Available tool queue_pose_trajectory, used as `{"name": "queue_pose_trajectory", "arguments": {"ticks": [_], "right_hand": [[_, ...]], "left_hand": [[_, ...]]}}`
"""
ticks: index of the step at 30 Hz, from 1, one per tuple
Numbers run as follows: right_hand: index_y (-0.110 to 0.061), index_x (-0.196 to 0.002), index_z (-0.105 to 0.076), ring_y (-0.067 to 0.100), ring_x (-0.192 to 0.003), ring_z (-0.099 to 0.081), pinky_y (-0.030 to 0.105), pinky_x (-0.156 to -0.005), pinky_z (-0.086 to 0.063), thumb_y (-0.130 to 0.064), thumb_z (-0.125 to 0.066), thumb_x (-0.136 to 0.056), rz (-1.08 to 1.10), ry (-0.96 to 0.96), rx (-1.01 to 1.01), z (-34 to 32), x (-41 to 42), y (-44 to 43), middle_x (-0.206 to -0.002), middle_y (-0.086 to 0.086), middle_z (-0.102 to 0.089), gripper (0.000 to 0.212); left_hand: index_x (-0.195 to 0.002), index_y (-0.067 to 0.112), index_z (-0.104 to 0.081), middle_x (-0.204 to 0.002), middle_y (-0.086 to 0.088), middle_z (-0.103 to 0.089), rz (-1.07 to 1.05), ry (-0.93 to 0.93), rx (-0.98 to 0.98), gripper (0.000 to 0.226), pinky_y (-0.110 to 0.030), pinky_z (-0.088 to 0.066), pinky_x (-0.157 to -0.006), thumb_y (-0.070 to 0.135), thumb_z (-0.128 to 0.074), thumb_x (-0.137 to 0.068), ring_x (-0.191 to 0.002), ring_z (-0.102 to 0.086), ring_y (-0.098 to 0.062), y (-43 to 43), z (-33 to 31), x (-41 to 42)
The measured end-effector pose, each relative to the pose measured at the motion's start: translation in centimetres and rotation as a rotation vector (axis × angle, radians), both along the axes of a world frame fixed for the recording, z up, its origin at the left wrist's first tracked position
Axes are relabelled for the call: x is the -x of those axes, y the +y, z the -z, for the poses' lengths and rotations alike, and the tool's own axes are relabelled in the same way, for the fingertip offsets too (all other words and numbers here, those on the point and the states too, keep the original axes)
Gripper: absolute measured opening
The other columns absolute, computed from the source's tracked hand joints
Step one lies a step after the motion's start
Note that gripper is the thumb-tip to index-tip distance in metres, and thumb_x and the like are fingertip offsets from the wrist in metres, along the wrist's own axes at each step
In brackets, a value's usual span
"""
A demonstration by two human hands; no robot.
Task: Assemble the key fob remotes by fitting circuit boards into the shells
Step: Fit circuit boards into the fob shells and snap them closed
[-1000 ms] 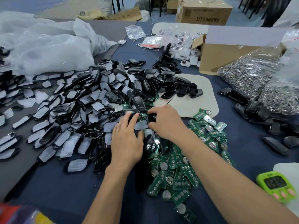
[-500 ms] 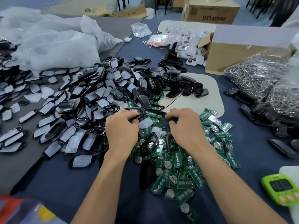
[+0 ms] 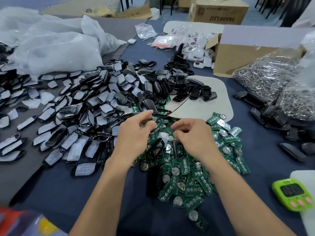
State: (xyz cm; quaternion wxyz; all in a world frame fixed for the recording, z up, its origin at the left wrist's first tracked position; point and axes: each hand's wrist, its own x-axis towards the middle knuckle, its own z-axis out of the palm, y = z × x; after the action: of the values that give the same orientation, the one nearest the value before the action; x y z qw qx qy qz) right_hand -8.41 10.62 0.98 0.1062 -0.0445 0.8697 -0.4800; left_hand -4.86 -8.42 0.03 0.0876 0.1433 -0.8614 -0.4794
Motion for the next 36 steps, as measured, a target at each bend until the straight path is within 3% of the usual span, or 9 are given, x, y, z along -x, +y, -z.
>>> {"name": "queue_pose_trajectory", "arguments": {"ticks": [2, 5, 8, 12, 20, 26, 31, 34, 36], "right_hand": [[-0.037, -0.098, -0.076, 0.006, -0.068, -0.066, 0.015, -0.068, -0.054, -0.02, -0.072, -0.093, -0.061, 0.057, -0.211, 0.0, -0.5, 0.4, -0.087, -0.024, -0.069, 0.018], [-0.041, -0.124, -0.07, 0.017, -0.094, -0.059, 0.034, -0.096, -0.053, -0.032, -0.07, -0.093, -0.208, 0.065, -0.494, 0.1, -1.6, 0.9, -0.109, -0.008, -0.063, 0.033], [-0.045, -0.129, -0.066, 0.025, -0.109, -0.06, 0.039, -0.105, -0.048, -0.035, -0.066, -0.096, -0.224, 0.049, -0.51, 0.0, -2.4, 1.1, -0.128, 0.003, -0.055, 0.035], [-0.042, -0.131, -0.066, 0.024, -0.112, -0.059, 0.038, -0.107, -0.048, -0.035, -0.064, -0.098, -0.172, 0.041, -0.438, 0.3, -2.8, 1.2, -0.127, 0.001, -0.058, 0.033], [-0.044, -0.143, -0.054, 0.035, -0.133, -0.048, 0.043, -0.112, -0.04, -0.028, -0.059, -0.1, -0.007, 0.013, -0.577, 1.3, -2.7, 3.8, -0.153, 0.008, -0.046, 0.046], [-0.037, -0.124, -0.067, 0.026, -0.097, -0.062, 0.034, -0.091, -0.048, -0.024, -0.066, -0.096, -0.054, 0.054, -0.573, 1.1, -2.1, 4.1, -0.127, 0.003, -0.061, 0.031], [-0.036, -0.083, -0.068, 0.012, -0.117, -0.057, 0.028, -0.099, -0.043, -0.015, -0.078, -0.088, -0.007, 0.098, -0.436, 0.7, -2.0, 4.4, -0.136, -0.01, -0.066, 0.023], [-0.037, -0.081, -0.064, -0.001, -0.055, -0.057, 0.024, -0.063, -0.052, -0.021, -0.075, -0.092, 0.056, 0.021, -0.292, 0.6, -1.9, 4.8, -0.129, -0.011, -0.071, 0.023], [-0.04, -0.088, -0.065, 0.009, -0.051, -0.057, 0.034, -0.064, -0.058, -0.02, -0.071, -0.094, 0.096, 0.07, -0.339, 0.8, -1.9, 4.8, -0.116, -0.003, -0.073, 0.021]], "left_hand": [[-0.14, 0.04, -0.063, -0.13, 0.019, -0.069, 0.007, -0.007, 0.148, 0.043, 0.0, -0.04, -0.074, 0.016, -0.059, -0.104, -0.093, -0.063, 0.007, -0.8, -0.3, 0.5], [-0.147, 0.045, -0.054, -0.146, 0.003, -0.061, -0.01, -0.12, 0.368, 0.058, -0.028, -0.05, -0.06, 0.005, -0.052, -0.104, -0.068, -0.062, -0.012, -2.7, -0.3, 1.9], [-0.149, 0.038, -0.054, -0.15, -0.002, -0.057, 0.05, -0.251, 0.489, 0.056, -0.041, -0.056, -0.087, 0.012, -0.062, -0.1, -0.108, -0.065, -0.031, -3.6, 0.0, 3.2], [-0.133, 0.032, -0.068, -0.126, -0.001, -0.066, 0.012, -0.186, 0.566, 0.048, -0.044, -0.049, -0.098, 0.021, -0.08, -0.087, -0.118, -0.06, -0.031, -3.6, 0.6, 3.8], [-0.114, 0.036, -0.078, -0.088, 0.017, -0.069, -0.205, -0.054, 0.392, 0.024, -0.023, -0.044, -0.064, 0.024, -0.075, -0.094, -0.074, -0.062, -0.005, -4.4, 0.7, 2.8], [-0.099, 0.034, -0.083, -0.073, 0.022, -0.07, -0.238, -0.062, 0.245, 0.019, -0.025, -0.055, -0.062, 0.022, -0.069, -0.096, -0.062, -0.066, -0.008, -4.6, 0.6, 2.3], [-0.118, 0.032, -0.079, -0.085, 0.013, -0.076, -0.254, -0.063, 0.324, 0.026, -0.03, -0.058, -0.073, 0.023, -0.064, -0.1, -0.069, -0.068, -0.012, -5.2, 0.6, 1.9], [-0.124, 0.03, -0.077, -0.11, 0.006, -0.079, -0.248, -0.05, 0.349, 0.029, -0.026, -0.053, -0.084, 0.019, -0.067, -0.098, -0.084, -0.066, -0.011, -5.1, 0.7, 2.1], [-0.127, 0.031, -0.075, -0.115, 0.004, -0.078, -0.224, -0.054, 0.361, 0.032, -0.025, -0.052, -0.086, 0.021, -0.07, -0.097, -0.089, -0.067, -0.013, -4.8, 0.7, 2.5]]}}
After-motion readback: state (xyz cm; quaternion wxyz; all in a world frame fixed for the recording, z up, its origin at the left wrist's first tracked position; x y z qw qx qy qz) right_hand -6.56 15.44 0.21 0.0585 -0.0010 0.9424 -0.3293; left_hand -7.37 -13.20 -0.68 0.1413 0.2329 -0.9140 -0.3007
